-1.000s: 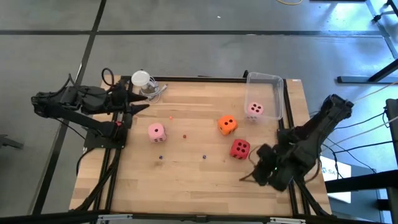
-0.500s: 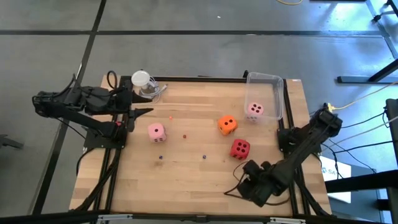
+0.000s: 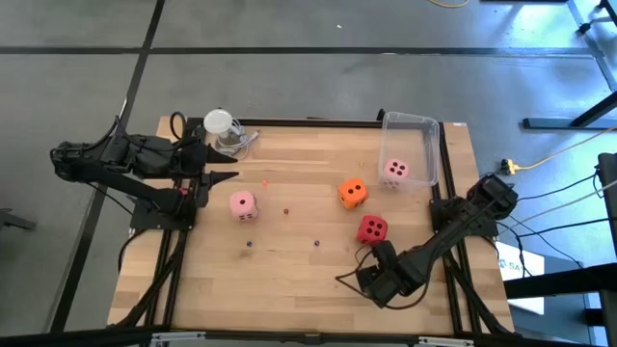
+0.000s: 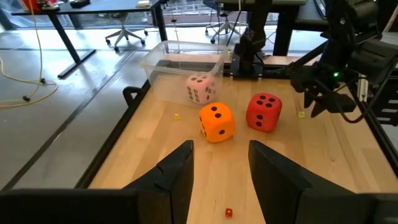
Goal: Pick & Place Dice
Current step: Put the small green die into the container
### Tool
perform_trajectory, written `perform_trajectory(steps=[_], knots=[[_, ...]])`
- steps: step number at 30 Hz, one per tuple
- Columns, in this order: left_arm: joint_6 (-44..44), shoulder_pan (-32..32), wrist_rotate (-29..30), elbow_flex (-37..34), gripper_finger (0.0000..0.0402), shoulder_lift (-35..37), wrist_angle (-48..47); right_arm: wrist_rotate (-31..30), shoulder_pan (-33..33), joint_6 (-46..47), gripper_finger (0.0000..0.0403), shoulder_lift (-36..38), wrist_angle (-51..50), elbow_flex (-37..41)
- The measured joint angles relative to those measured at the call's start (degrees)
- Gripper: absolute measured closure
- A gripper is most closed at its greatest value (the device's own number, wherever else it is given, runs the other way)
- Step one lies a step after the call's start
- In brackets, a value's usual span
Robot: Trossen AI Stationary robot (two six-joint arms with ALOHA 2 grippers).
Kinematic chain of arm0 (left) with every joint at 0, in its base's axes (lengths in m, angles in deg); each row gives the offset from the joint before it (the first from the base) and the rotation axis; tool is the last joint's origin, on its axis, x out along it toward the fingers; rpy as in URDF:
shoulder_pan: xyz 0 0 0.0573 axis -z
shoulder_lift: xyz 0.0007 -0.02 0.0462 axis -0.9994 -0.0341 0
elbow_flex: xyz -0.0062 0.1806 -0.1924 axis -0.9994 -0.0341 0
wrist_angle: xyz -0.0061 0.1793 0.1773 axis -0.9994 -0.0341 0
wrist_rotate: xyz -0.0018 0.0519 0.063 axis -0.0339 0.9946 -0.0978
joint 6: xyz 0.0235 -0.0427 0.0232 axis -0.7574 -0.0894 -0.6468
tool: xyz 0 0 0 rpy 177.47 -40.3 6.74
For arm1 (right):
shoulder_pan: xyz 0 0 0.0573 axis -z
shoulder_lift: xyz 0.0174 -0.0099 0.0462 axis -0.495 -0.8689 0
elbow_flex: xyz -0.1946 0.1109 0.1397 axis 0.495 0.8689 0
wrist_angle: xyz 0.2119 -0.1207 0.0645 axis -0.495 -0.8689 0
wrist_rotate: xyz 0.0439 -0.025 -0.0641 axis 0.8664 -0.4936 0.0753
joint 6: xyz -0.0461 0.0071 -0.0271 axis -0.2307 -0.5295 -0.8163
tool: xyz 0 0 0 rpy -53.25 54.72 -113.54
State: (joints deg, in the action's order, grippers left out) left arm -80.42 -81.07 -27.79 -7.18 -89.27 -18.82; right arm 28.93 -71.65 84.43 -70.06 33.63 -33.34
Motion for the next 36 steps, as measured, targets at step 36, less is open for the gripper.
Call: perform_trajectory(steps=[36], knots=[[8.1, 0.0, -5.1, 0.1, 0.0256, -0.3, 1.5, 1.8, -0.1, 4.0, 0.0238, -7.0, 0.6, 1.1]])
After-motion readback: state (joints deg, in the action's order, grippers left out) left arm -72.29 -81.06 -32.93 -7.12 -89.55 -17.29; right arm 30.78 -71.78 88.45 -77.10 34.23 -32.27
